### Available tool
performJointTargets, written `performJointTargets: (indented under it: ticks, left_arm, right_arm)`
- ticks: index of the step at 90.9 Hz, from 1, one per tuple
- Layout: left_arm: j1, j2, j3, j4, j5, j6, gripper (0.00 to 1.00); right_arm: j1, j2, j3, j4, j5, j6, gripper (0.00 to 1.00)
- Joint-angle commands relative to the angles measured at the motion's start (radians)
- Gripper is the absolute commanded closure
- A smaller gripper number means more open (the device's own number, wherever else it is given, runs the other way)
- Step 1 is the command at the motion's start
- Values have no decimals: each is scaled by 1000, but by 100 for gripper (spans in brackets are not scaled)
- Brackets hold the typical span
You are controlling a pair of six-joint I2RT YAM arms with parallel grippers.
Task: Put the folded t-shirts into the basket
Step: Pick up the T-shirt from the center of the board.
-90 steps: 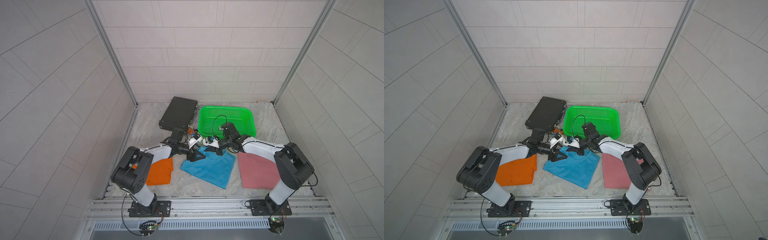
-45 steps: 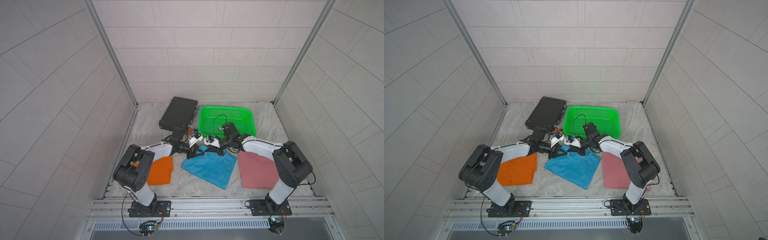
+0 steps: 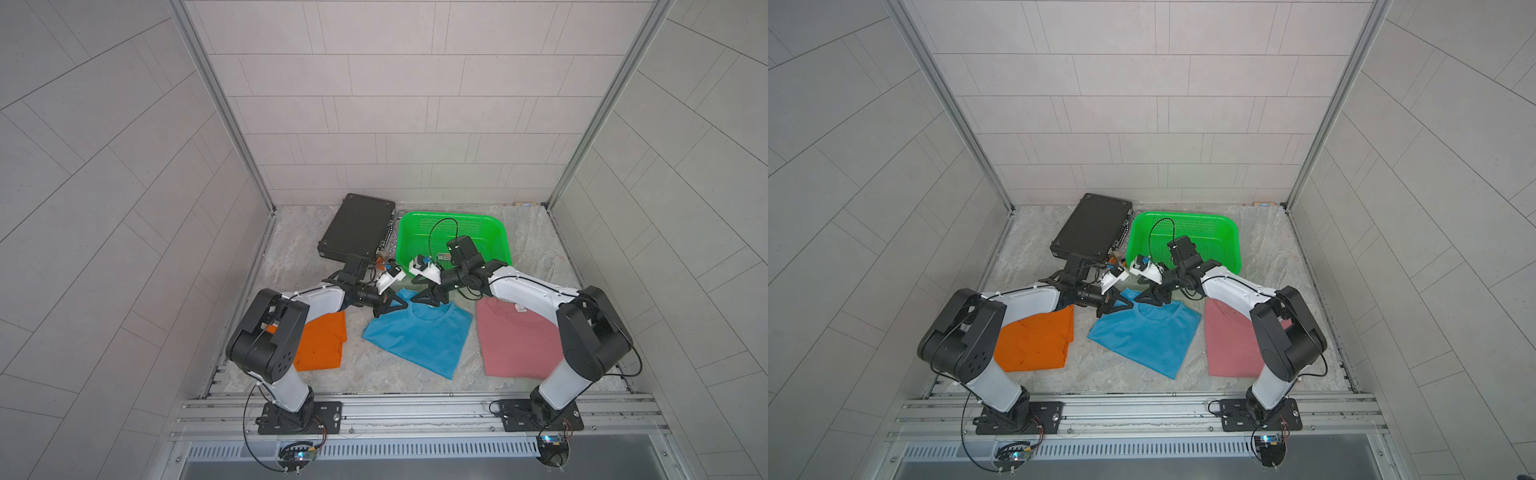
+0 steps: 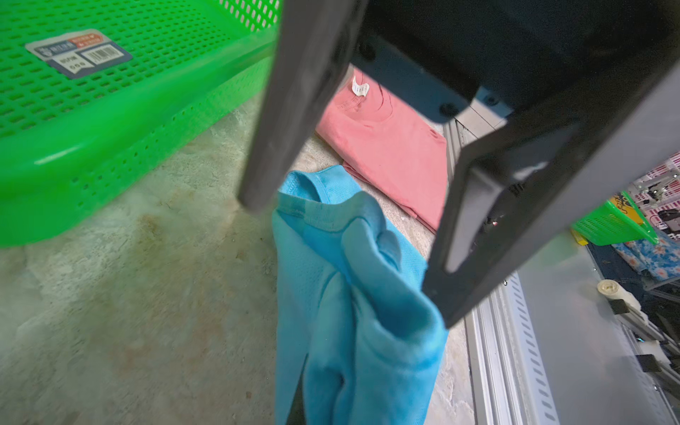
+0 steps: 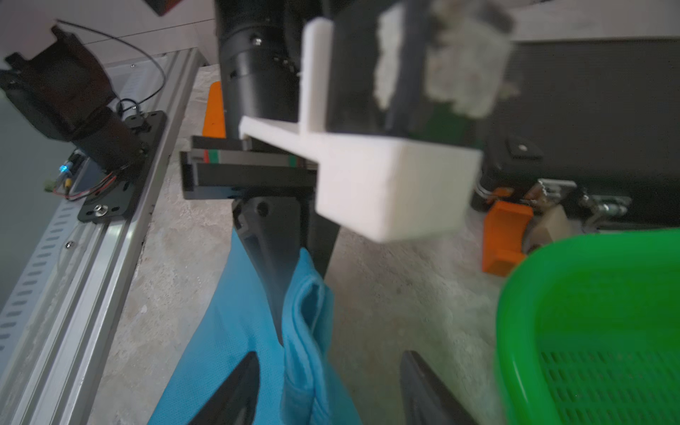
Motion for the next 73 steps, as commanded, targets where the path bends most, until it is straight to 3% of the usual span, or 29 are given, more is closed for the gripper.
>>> performJointTargets:
  ticks: [1, 22, 27, 44, 57, 73]
  left_arm:
    - [8, -14, 35, -70, 1, -65, 96]
    - [11, -70, 25, -99, -3, -205, 95]
    - [12, -80, 23, -107, -38, -254, 96]
    - [38, -76, -1, -128, -96, -401, 96]
    - [52, -46, -19, -105, -109, -493, 96]
    - [67, -15, -14, -137, -164, -577, 95]
  right_arm:
    - [-15, -87, -11, -67, 200, 199, 26]
    - [-29, -210, -153, -94, 372, 464, 23]
    - [-29, -252, -193, -77, 432, 594, 19]
    - [-31, -412, -290, -184, 587, 982, 21]
    - [-32, -451, -384, -182, 529, 1189, 24]
    - [-40, -366, -397, -187, 434, 1250, 26]
